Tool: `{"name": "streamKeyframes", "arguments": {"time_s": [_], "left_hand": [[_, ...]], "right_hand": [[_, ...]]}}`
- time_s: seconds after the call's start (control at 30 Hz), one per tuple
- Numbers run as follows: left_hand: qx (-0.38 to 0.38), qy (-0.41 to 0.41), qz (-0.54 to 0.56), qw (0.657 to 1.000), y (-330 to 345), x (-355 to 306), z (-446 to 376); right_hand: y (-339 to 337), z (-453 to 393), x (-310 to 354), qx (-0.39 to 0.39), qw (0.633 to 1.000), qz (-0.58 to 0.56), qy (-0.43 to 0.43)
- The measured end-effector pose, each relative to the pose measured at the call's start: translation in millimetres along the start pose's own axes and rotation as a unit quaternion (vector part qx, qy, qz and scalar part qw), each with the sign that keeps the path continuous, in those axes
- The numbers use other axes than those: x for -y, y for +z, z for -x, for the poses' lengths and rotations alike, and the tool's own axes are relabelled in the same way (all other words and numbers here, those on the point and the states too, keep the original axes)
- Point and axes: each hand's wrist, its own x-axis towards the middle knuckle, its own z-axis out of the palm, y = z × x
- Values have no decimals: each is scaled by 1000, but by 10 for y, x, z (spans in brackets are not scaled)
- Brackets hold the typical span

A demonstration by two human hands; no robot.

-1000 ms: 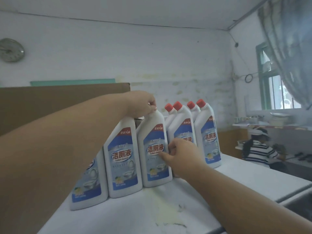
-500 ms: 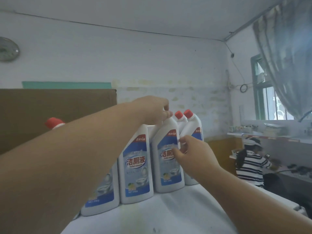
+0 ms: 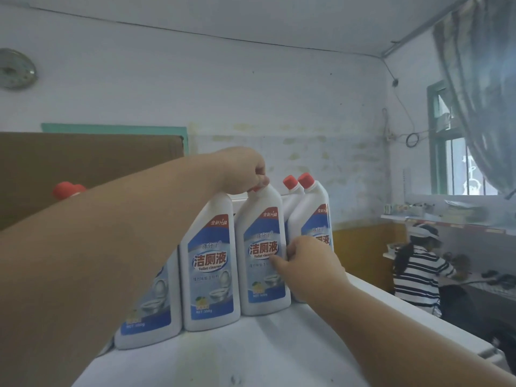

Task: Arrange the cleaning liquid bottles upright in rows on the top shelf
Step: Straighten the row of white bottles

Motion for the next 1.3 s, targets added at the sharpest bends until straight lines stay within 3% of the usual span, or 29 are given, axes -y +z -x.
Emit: {"name": "streamKeyframes", "arguments": {"time_s": [0.5, 0.77, 0.9, 1.1, 1.3], "left_hand": [[2, -6, -17, 1000, -3, -26, -12], [-16, 14, -32, 999, 2, -356, -147], [-32, 14, 12, 999, 116, -556, -325], [-25, 29, 29, 999, 231, -650, -476], [-47, 7, 36, 998, 217, -599, -454]], "right_hand": [[-21, 9, -66, 2, 1000, -6, -12], [-436, -149, -263, -36, 999, 32, -19], [-652, -253, -553, -51, 999, 15, 10], [-581, -454, -794, 80, 988, -129, 9], [-499, -500, -831, 88, 990, -100, -48]]}}
